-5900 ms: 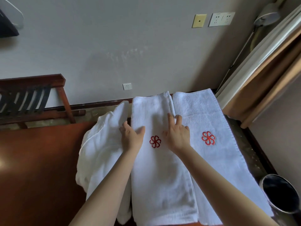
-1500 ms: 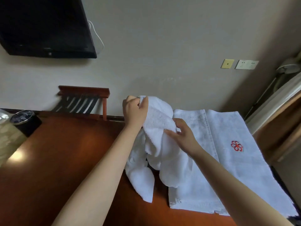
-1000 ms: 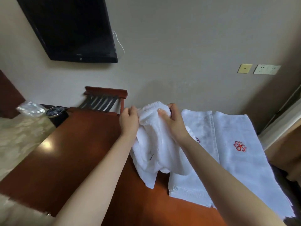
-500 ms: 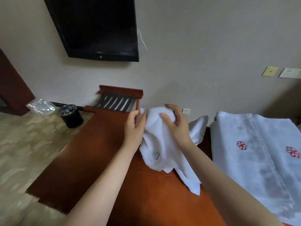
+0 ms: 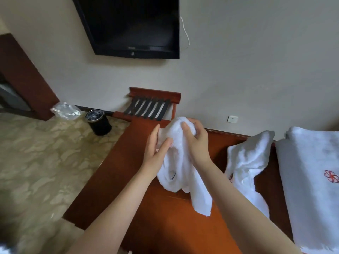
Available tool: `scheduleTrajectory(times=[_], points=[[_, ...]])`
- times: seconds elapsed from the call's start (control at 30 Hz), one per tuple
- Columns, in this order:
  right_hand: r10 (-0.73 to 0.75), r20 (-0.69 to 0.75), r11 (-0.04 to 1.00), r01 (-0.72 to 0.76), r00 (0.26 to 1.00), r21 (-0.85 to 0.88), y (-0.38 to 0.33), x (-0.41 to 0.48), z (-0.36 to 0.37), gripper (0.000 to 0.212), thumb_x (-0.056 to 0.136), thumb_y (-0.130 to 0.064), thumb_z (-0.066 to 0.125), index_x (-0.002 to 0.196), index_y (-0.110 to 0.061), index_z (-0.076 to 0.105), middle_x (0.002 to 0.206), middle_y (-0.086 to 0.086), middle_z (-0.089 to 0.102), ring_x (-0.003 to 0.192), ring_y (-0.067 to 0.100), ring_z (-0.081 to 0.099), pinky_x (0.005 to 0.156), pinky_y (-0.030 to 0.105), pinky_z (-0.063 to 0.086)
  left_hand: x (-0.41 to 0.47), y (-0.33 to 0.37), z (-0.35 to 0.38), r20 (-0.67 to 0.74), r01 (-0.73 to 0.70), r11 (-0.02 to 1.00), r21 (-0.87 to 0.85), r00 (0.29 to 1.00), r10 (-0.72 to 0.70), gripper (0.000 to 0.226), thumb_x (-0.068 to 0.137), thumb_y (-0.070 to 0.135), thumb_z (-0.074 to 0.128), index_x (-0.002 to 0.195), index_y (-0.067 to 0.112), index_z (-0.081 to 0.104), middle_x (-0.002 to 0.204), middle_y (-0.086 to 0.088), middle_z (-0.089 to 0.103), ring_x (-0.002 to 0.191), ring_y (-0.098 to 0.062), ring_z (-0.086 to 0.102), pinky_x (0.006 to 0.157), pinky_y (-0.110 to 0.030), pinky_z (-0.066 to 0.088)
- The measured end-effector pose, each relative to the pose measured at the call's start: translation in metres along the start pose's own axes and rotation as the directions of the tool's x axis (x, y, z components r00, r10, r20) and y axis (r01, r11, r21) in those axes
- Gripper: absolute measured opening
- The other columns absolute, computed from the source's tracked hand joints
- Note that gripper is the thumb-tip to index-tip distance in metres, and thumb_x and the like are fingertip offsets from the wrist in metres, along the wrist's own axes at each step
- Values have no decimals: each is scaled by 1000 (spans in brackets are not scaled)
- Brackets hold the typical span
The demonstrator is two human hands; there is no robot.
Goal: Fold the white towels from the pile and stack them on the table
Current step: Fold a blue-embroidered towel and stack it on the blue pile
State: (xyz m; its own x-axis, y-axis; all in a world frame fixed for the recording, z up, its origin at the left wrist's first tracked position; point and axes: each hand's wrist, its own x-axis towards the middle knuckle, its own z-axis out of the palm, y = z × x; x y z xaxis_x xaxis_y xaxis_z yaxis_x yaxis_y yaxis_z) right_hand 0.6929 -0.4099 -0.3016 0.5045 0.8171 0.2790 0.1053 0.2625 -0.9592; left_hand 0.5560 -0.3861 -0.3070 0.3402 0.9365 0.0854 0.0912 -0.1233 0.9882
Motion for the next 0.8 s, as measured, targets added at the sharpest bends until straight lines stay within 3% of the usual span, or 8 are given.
scheduleTrajectory(times=[0.1, 0.23, 0.33, 0.47, 0.6, 0.67, 0.73, 0.8], points=[[1, 14, 998, -2, 1000, 61, 0, 13, 31, 12, 95, -29, 57, 102, -23, 64, 96, -10, 68, 92, 7, 64, 78, 19, 50, 18, -2, -32, -26, -4, 1000, 14, 1000, 4, 73, 82, 54, 58, 146, 34, 28, 141, 23, 34, 134, 1, 32, 105, -20, 32], [14, 44, 996, -18, 999, 86, -3, 35, 73, 9, 96, -27, 57, 100, -21, 63, 92, -8, 68, 88, 10, 66, 75, 23, 53, 51, -10, -61, -58, -30, 999, 33, 998, 32, 57, 94, 35, 54, 146, 32, 29, 149, 14, 32, 136, -3, 32, 103, -18, 33], [21, -30, 998, -19, 999, 62, 7, 46, 103, 12, 95, -26, 58, 100, -17, 63, 89, -11, 68, 84, 3, 64, 72, 16, 50, 78, -23, -84, -16, -43, 999, 33, 999, 43, 52, 97, 32, 51, 145, 32, 30, 149, 12, 33, 135, -1, 32, 106, -21, 33], [108, -180, 994, -100, 978, 50, 26, 51, 147, 15, 94, -32, 58, 100, -18, 63, 92, -7, 68, 88, 9, 64, 75, 20, 51, 110, -45, -123, 81, -37, 999, -16, 996, 39, 52, 97, 35, 49, 145, 31, 30, 146, 16, 33, 127, 9, 34, 97, -8, 33], [218, -157, 968, -234, 963, -93, 49, 48, 180, 17, 91, -39, 59, 99, -24, 61, 83, -22, 64, 78, -5, 60, 65, 13, 48, 135, -78, -155, 75, 20, 1000, 23, 997, -22, 47, 97, 35, 51, 141, 27, 36, 139, 7, 44, 126, -8, 44, 102, -26, 39], [276, -194, 925, -315, 941, -214, 66, 38, 182, 14, 90, -39, 58, 99, -29, 58, 84, -25, 62, 78, -6, 58, 62, 11, 44, 139, -94, -162, 100, 31, 996, 87, 994, -39, 45, 97, 34, 51, 139, 24, 38, 131, 10, 46, 119, -5, 45, 96, -20, 38], [365, -277, 847, -440, 889, -297, 86, 26, 176, 18, 92, -38, 56, 106, -26, 54, 100, -13, 62, 87, 6, 58, 65, 17, 43, 136, -111, -163, 113, 18, 989, 150, 993, -35, 47, 96, 33, 52, 139, 19, 39, 121, 10, 46, 109, -1, 47, 89, -12, 36], [497, -339, 676, -601, 799, -427, 102, 15, 168, 38, 94, -40, 52, 124, -18, 46, 111, 2, 58, 92, 19, 56, 70, 29, 46, 134, -128, -160, 125, 35, 982, 186, 990, -59, 47, 96, 33, 53, 138, 17, 39, 115, 9, 49, 96, 5, 50, 88, -16, 39]])
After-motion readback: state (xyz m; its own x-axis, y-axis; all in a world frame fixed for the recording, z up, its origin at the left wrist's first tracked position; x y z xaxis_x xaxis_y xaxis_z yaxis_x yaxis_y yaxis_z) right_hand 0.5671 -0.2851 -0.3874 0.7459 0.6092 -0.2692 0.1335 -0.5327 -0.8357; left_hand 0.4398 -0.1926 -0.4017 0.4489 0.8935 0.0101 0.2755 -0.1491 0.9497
